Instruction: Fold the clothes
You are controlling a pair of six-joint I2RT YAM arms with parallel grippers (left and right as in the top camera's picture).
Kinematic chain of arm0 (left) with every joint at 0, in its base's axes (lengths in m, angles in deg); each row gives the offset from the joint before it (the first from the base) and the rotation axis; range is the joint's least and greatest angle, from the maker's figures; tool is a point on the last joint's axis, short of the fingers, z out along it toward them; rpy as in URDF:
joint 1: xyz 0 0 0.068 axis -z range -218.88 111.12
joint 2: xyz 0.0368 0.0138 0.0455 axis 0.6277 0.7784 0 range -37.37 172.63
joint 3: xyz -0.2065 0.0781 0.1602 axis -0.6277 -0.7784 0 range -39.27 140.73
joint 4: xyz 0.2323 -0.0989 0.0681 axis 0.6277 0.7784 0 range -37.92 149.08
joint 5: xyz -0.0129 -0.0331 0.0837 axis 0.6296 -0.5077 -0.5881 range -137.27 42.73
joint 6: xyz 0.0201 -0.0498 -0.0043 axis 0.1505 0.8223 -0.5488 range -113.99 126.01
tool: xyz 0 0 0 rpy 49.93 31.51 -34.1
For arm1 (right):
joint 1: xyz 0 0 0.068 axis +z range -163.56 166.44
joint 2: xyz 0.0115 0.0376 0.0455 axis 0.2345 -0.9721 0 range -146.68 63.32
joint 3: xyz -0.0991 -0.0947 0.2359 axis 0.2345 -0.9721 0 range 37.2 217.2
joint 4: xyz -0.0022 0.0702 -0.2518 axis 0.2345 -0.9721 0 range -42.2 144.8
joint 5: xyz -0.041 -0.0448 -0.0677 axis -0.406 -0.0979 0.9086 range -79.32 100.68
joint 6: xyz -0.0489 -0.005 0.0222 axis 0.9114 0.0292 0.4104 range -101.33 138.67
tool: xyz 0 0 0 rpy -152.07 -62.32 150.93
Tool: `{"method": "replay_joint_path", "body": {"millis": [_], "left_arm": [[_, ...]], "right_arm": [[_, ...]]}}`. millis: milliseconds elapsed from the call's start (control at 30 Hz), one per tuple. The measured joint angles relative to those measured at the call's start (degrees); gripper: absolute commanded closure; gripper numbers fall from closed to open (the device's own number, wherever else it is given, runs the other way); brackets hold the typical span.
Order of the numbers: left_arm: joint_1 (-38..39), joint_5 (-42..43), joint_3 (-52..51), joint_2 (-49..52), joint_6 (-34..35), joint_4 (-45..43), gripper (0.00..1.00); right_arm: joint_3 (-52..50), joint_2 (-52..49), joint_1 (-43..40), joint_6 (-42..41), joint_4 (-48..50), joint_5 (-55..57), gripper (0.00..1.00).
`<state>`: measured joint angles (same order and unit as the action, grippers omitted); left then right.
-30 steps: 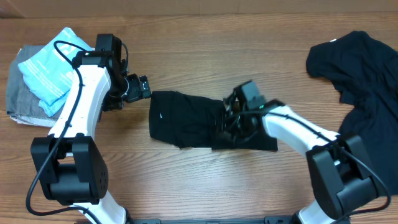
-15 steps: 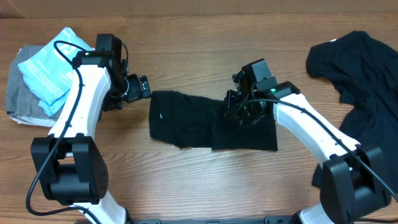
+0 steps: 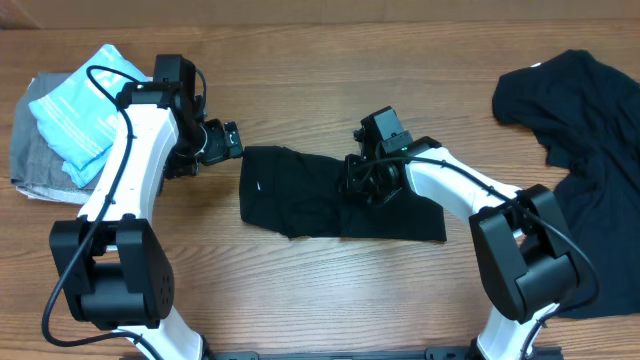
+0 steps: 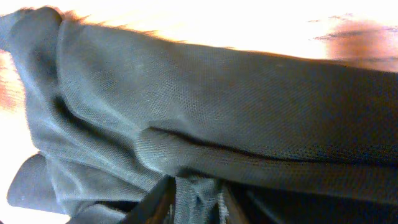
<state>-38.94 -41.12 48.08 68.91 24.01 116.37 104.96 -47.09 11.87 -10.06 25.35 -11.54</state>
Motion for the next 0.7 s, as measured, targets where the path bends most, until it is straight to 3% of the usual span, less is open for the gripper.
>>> {"method": "replay_joint_path", "body": {"millis": [133,333,433,533,700], "left_arm": [[0.0,0.0,0.0,0.0,0.0,0.0,0.00],[0.0,0.0,0.0,0.0,0.0,0.0,0.00],[0.0,0.0,0.0,0.0,0.0,0.0,0.00],[0.0,0.0,0.0,0.0,0.0,0.0,0.00],[0.0,0.0,0.0,0.0,0.0,0.0,0.00]], "right_arm": [[1.5,0.9,-1.2,1.4,-1.7,-2.6,0.62],[8.9,8.2,-6.7,5.9,-14.9,-4.5,0.52],[11.9,13.2,-11.0,8.7,-24.9,-2.8,0.30],[12.7,17.1,-17.2,12.0,-33.1,0.4,0.30],[12.6,17.2,-26.7,15.3,-39.5,5.2,0.39]]}}
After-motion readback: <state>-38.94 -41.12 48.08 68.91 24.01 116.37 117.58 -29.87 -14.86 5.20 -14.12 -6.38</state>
